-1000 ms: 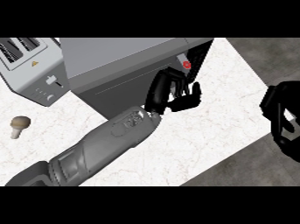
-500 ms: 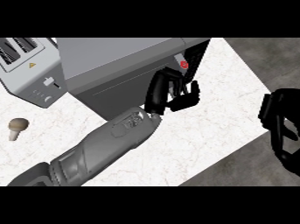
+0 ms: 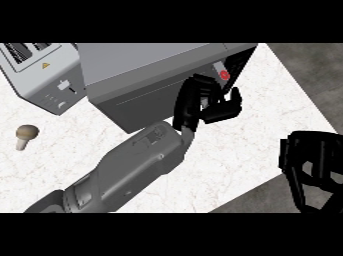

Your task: Pick up the milk, place it into the microwave and close the microwave

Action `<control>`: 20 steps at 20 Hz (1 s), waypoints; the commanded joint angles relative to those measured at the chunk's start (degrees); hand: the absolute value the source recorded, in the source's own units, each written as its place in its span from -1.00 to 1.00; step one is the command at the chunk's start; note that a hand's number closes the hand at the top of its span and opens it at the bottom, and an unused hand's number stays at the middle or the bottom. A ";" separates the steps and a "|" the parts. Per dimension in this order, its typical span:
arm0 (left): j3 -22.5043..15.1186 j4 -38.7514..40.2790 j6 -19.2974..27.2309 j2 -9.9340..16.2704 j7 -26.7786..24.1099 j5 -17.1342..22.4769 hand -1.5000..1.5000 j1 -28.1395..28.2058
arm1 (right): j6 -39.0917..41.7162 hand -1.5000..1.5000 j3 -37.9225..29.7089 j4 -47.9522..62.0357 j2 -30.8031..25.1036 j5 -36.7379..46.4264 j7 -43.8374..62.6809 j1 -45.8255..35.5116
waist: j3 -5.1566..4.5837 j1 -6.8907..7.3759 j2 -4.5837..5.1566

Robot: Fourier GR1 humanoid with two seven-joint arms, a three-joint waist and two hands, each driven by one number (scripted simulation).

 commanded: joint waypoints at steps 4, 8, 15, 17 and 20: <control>7.95 4.53 -6.56 0.11 -2.18 7.82 1.00 3.01 | -1.39 1.00 2.48 -4.11 2.10 -0.31 -0.22 4.55 | -0.26 3.21 -0.17; 7.23 6.38 -10.93 1.13 -3.30 10.26 1.00 4.70 | -2.72 1.00 3.51 -6.69 2.81 0.65 -0.17 7.28 | -0.20 4.26 -0.36; 5.39 9.07 -18.26 2.26 -5.18 12.87 1.00 5.73 | -6.18 1.00 5.73 -11.27 4.90 2.24 0.35 11.12 | -0.17 6.01 -0.48; 4.92 9.78 -20.46 3.03 -5.54 13.51 1.00 6.34 | -7.38 1.00 6.15 -13.17 5.16 3.22 0.72 12.06 | -0.23 6.51 -0.88; 4.65 10.91 -22.35 2.97 -6.21 14.24 1.00 5.81 | -8.83 1.00 7.00 -15.32 6.05 4.16 0.86 13.38 | -0.16 6.66 -0.97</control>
